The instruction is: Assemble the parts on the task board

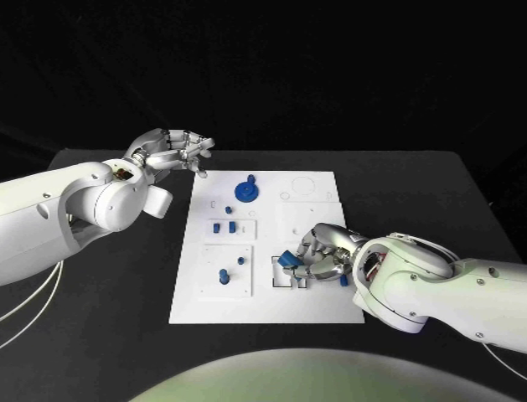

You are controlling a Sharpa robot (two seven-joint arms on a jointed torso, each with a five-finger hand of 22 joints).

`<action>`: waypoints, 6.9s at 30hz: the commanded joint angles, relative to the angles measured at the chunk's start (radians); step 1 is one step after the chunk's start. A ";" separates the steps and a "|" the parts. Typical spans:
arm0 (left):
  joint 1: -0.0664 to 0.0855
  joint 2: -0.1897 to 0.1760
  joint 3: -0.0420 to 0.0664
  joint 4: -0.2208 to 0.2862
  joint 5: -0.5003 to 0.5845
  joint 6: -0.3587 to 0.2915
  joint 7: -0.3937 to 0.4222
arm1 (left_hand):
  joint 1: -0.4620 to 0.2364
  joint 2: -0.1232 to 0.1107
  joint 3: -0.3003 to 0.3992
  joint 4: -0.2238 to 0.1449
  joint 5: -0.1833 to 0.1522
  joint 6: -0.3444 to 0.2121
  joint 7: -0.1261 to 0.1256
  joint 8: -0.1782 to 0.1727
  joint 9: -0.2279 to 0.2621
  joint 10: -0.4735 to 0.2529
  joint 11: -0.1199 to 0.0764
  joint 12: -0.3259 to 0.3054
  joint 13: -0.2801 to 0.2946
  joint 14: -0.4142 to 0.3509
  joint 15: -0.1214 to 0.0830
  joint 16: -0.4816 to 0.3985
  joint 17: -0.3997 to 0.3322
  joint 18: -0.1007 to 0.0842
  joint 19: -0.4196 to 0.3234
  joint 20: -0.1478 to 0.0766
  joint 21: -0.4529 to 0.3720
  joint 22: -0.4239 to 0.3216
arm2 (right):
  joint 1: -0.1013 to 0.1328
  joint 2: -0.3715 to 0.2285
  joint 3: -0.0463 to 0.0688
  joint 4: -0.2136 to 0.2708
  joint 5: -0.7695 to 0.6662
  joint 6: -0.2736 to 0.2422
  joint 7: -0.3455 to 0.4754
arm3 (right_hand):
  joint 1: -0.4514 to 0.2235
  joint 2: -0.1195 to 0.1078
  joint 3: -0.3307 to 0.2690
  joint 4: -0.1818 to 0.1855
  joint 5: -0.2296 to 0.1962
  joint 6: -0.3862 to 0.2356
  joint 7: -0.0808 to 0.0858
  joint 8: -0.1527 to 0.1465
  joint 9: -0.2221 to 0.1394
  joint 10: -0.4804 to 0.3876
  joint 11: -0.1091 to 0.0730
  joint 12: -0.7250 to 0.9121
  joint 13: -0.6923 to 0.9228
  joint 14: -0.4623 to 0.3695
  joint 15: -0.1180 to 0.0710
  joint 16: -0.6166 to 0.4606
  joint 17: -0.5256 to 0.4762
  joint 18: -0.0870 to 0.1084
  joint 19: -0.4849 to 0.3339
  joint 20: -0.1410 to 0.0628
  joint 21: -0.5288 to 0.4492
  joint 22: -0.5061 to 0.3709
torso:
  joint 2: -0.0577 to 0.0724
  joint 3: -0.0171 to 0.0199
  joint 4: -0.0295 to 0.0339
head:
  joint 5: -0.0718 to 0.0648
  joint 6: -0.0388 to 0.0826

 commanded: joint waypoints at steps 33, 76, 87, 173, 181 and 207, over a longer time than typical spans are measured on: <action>0.001 0.000 0.001 0.004 0.002 0.006 -0.005 | -0.014 -0.011 0.009 0.001 -0.001 -0.013 0.010 -0.006 -0.006 -0.002 0.006 -0.006 -0.005 0.002 0.004 -0.007 -0.002 0.014 0.010 -0.001 -0.009 -0.005 | -0.014 0.042 0.000 -0.041 -0.012 0.015 -0.017 | -0.123 -0.025 -0.097 0.001 -0.131 0.033 -0.045 0.029 0.022 -0.003 0.000 -0.024 0.083 0.084 -0.001 -0.002 0.169 -0.008 0.054 -0.004 -0.020 0.218 | 0.001 -0.0003 0.0002 | 0.013 -0.009; 0.001 -0.014 0.000 0.006 0.000 0.007 -0.012 | -0.018 -0.011 0.013 0.000 -0.001 -0.017 0.012 -0.005 -0.007 -0.004 0.008 -0.005 -0.006 0.002 0.006 -0.007 -0.002 0.014 0.012 0.001 -0.011 -0.007 | -0.030 -0.017 0.000 0.037 -0.061 0.050 0.000 | -0.187 0.072 -0.356 0.003 -0.235 0.036 -0.050 0.056 0.037 0.013 -0.004 -0.006 0.108 0.087 -0.003 0.001 0.180 -0.012 0.060 -0.005 -0.002 0.223 | 0.000 -0.0008 0.0001 | 0.004 -0.009; 0.001 -0.014 0.000 0.005 0.000 0.008 -0.012 | -0.018 -0.011 0.013 0.000 -0.001 -0.017 0.012 -0.005 -0.007 -0.004 0.008 -0.005 -0.006 0.002 0.006 -0.007 -0.002 0.014 0.012 0.001 -0.011 -0.007 | -0.033 -0.009 0.000 0.018 -0.055 0.052 0.008 | -0.072 0.137 -0.355 -0.002 -0.168 0.036 -0.052 0.055 0.033 0.017 -0.006 -0.002 0.114 0.088 -0.005 0.003 0.185 -0.013 0.061 -0.007 0.004 0.225 | 0.001 -0.0013 0.0013 | 0.004 -0.009; 0.001 -0.033 0.000 0.010 0.000 0.020 -0.007 | -0.015 -0.013 0.022 -0.001 -0.001 -0.018 0.013 -0.002 -0.008 -0.005 0.008 -0.002 -0.008 0.003 0.006 -0.007 -0.003 0.014 0.014 0.001 -0.014 -0.009 | -0.062 -0.205 -0.003 -0.010 -0.185 -0.055 0.010 | 0.182 0.073 -0.426 -0.004 -0.097 0.028 -0.042 0.024 0.025 -0.002 0.002 -0.048 0.094 0.082 0.002 -0.008 0.163 -0.007 0.050 -0.001 -0.027 0.216 | 0.000 -0.0039 -0.0012 | -0.035 -0.009; 0.001 -0.034 0.000 0.010 0.000 0.022 -0.008 | -0.015 -0.013 0.022 -0.001 -0.001 -0.018 0.013 -0.002 -0.008 -0.005 0.008 -0.002 -0.008 0.003 0.006 -0.007 -0.003 0.014 0.014 0.001 -0.014 -0.009 | -0.069 -0.192 -0.003 -0.021 -0.223 -0.031 -0.009 | 0.181 0.075 -0.426 -0.003 -0.097 0.032 -0.043 0.025 0.025 -0.001 0.002 -0.048 0.094 0.083 0.001 -0.008 0.165 -0.007 0.051 -0.001 -0.025 0.217 | 0.000 -0.0031 -0.0031 | -0.032 -0.009; 0.001 -0.035 0.000 0.012 -0.002 0.024 -0.011 | -0.018 -0.015 0.026 -0.001 -0.001 -0.019 0.013 0.000 -0.008 -0.006 0.008 0.000 -0.009 0.003 0.007 -0.007 -0.003 0.014 0.016 0.002 -0.016 -0.011 | -0.093 -0.155 -0.003 -0.033 -0.264 -0.010 -0.032 | 0.268 -0.057 0.237 -0.056 -0.035 0.038 -0.056 0.026 0.064 0.003 -0.015 -0.058 0.095 0.084 -0.012 -0.008 0.170 -0.009 0.055 -0.016 -0.017 0.219 | -0.001 -0.0027 -0.0035 | -0.029 -0.009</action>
